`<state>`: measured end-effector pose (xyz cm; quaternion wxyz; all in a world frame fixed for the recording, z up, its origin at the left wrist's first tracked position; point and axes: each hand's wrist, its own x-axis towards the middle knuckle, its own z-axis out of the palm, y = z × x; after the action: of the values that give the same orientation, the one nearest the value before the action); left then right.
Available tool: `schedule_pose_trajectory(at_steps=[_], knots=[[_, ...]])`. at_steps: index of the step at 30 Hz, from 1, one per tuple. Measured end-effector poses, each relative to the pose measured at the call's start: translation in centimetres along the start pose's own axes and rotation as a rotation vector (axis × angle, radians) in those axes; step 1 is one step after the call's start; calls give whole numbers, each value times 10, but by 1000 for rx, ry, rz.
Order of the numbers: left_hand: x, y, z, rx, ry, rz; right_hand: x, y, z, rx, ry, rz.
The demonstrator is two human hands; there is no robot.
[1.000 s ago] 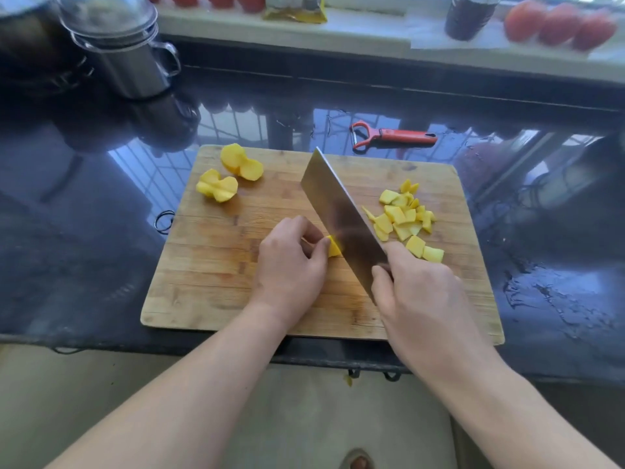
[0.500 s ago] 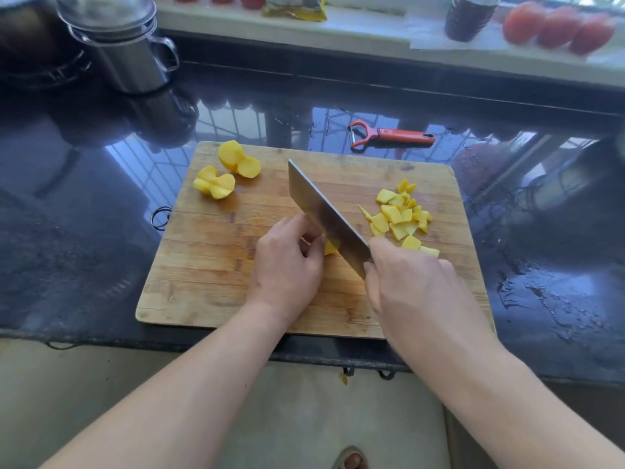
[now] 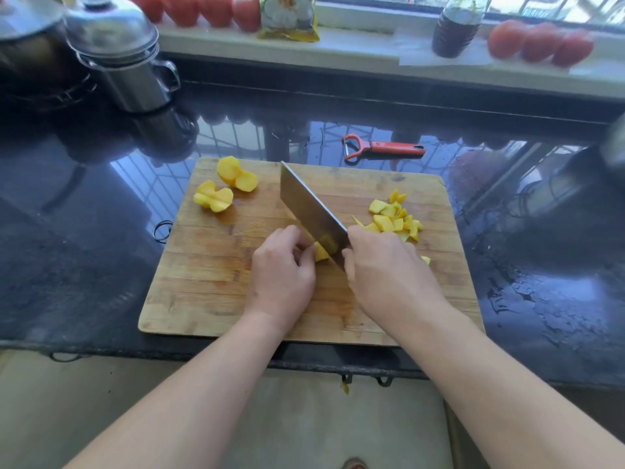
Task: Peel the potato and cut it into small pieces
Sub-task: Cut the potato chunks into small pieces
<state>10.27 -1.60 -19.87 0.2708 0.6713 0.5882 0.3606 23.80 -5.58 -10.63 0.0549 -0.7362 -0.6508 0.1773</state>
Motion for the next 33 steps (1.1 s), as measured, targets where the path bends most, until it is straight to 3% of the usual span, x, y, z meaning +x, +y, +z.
schedule_pose_trajectory(at_steps=[5, 13, 28, 33], knots=[[0, 2, -1, 28, 10, -3, -20, 21, -6, 118, 119, 1], [0, 5, -3, 26, 6, -8, -35, 10, -6, 20, 76, -89], [0, 2, 2, 29, 52, 62, -15, 0, 1, -92, -31, -32], [1, -1, 2, 27, 63, 76, 3, -2, -2, -36, 23, -39]])
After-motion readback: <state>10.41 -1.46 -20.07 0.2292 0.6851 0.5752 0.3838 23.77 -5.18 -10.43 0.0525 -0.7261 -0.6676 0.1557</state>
